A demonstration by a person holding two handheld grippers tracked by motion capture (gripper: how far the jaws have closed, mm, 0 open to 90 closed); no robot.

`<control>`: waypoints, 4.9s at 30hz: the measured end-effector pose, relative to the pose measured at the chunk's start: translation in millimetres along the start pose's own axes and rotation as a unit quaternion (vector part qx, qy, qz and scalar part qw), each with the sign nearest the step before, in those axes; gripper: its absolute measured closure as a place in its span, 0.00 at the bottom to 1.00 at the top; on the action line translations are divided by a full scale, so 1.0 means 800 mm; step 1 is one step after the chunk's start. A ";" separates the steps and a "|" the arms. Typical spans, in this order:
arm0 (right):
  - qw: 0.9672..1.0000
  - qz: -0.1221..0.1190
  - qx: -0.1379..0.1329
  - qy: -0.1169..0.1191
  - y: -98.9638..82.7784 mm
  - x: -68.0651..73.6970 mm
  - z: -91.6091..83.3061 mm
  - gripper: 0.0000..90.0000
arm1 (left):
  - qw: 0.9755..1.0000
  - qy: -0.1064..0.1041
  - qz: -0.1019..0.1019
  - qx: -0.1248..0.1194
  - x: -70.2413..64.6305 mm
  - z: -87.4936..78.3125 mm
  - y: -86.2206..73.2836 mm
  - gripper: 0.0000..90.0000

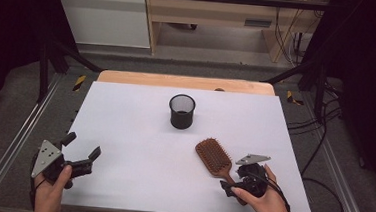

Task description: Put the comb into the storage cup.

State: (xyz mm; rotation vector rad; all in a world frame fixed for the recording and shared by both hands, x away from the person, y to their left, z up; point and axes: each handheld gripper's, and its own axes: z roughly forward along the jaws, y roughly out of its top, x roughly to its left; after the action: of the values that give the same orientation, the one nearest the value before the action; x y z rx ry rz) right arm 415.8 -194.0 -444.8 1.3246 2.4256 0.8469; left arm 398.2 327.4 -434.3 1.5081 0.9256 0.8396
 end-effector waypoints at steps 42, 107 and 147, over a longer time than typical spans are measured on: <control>0.996 -0.027 0.086 -0.022 0.018 0.009 0.033 0.67 | 1.000 -0.003 0.000 0.002 0.000 0.001 0.000 0.03; 0.964 -0.071 -0.252 0.047 0.094 0.038 0.007 0.81 | 0.968 -0.224 -0.109 0.007 -0.143 0.172 0.136 0.06; 0.943 -0.112 -0.307 0.064 0.091 0.086 -0.004 0.81 | 0.943 -0.261 -0.205 0.010 -0.153 0.172 0.161 0.42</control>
State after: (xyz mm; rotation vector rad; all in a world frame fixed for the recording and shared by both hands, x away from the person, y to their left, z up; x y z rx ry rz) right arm 426.1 -108.1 -395.4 0.7633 2.0679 1.4941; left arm 480.5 149.1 -326.0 1.3854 0.8018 0.1121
